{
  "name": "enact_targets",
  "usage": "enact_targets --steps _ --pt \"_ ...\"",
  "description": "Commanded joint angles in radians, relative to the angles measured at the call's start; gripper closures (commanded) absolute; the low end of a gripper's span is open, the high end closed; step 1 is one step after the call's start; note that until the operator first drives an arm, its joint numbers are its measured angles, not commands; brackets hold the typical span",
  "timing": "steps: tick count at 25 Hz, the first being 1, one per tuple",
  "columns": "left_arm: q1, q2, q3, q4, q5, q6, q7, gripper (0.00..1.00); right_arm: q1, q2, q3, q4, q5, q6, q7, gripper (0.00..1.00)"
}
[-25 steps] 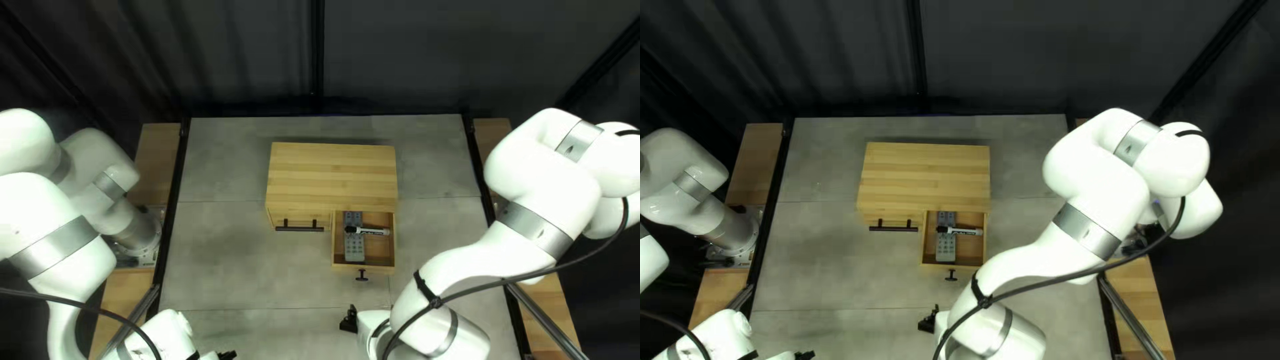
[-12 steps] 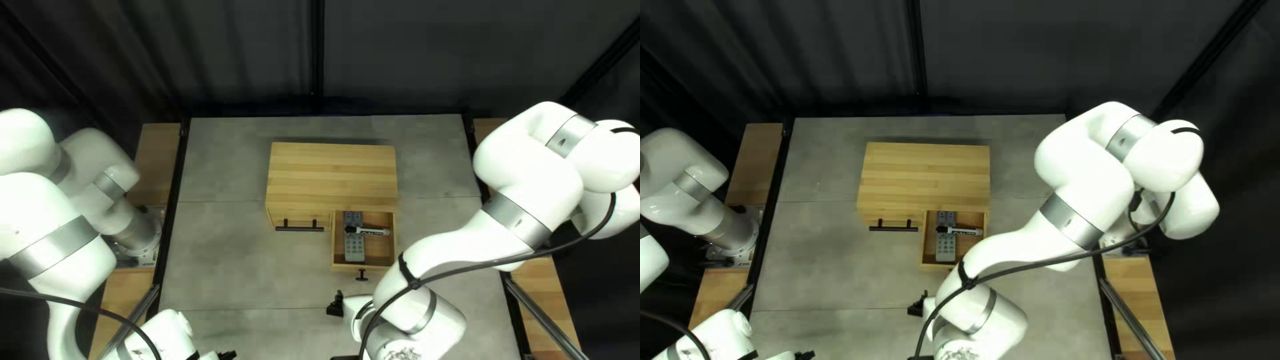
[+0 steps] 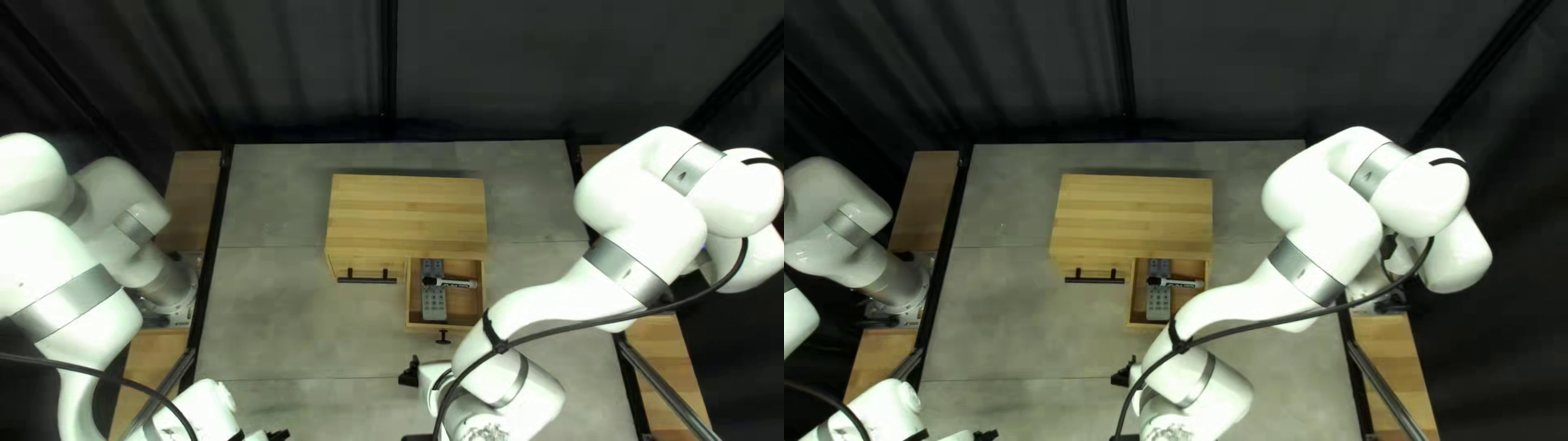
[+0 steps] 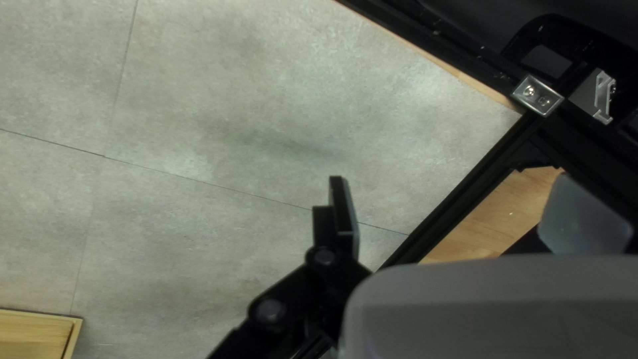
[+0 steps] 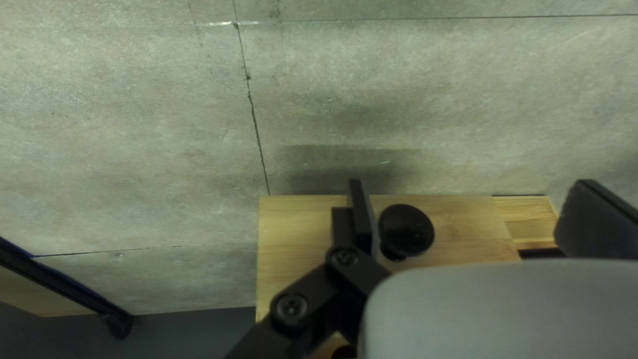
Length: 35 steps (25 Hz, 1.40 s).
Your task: Open drawers and place objects into drawer and close
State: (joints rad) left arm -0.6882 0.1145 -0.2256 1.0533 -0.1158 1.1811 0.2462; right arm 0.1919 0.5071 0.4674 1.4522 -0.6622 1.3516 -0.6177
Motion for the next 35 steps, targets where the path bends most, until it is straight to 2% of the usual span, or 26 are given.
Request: enact_targets --steps 1,12,35 --pt "0.0 0.0 0.0 0.0 0.0 0.0 0.0 0.0 -0.002 0.004 -0.003 -0.002 0.012 0.01 0.013 0.0" --pt "0.0 0.0 0.0 0.0 0.0 0.0 0.0 0.0 -0.029 -0.043 -0.003 -0.064 0.021 -0.007 0.009 0.0" --pt "0.0 0.0 0.0 0.0 0.0 0.0 0.0 0.0 -0.06 -0.081 0.001 -0.111 0.028 -0.026 -0.051 0.0"
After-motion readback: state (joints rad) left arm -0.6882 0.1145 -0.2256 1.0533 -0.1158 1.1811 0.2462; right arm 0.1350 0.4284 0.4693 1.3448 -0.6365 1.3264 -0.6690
